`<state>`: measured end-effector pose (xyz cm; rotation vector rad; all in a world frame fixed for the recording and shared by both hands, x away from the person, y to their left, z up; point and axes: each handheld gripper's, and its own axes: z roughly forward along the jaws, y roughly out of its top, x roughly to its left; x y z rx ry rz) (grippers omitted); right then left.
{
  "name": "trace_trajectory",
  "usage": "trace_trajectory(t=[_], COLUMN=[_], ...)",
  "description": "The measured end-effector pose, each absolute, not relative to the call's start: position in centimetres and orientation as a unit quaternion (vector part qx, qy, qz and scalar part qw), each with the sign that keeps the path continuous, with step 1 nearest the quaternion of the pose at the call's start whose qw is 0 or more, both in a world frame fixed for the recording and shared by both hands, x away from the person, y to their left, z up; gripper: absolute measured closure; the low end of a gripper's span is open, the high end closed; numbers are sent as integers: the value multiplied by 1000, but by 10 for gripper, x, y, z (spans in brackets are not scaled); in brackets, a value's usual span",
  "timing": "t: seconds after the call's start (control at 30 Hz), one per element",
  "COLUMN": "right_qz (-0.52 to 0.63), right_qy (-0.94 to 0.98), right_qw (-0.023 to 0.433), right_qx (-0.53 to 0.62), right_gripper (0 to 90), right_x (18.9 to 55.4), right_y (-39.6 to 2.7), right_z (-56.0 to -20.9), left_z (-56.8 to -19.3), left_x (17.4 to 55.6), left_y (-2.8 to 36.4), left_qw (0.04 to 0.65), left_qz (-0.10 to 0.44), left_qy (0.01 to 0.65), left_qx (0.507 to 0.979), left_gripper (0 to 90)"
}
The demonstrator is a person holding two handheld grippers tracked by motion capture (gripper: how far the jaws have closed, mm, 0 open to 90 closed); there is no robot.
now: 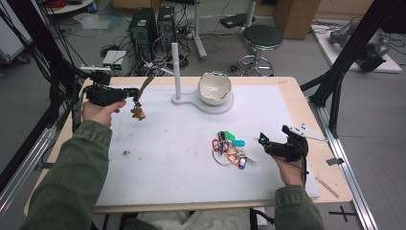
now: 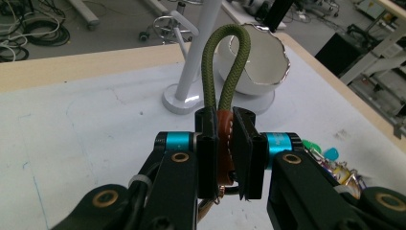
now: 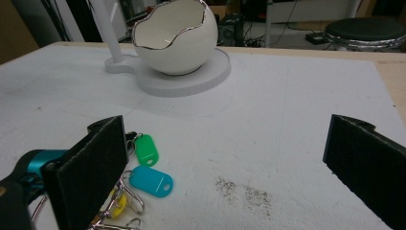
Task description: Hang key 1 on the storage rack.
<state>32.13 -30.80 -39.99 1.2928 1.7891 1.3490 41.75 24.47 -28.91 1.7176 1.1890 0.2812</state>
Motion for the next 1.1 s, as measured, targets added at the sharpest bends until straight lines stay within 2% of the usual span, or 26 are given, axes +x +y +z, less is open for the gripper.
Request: trace_trajectory(t=[0.3,0.4,0.77,1.1], right_qz=[504,506,512,518], right_qy=[664,664,659,656], right_qw=[273,272,269,268], right_qx=[480,479,480,479], right_gripper=[7,7,7,7], right_x=[320,320,319,317], right_y=[-308,-308,-309,-311], right_z=[-400,-400,-399,-399], left_z=[-267,-263,-267,-281], left_x=[442,454,494,506], left_y=[239,238,233,218], left_qw=[486,495,489,470], left_qz=[128,117,111,97], left_qy=[497,497,514,527], left_qx=[707,704,696,701], left_gripper=[803,803,806,806])
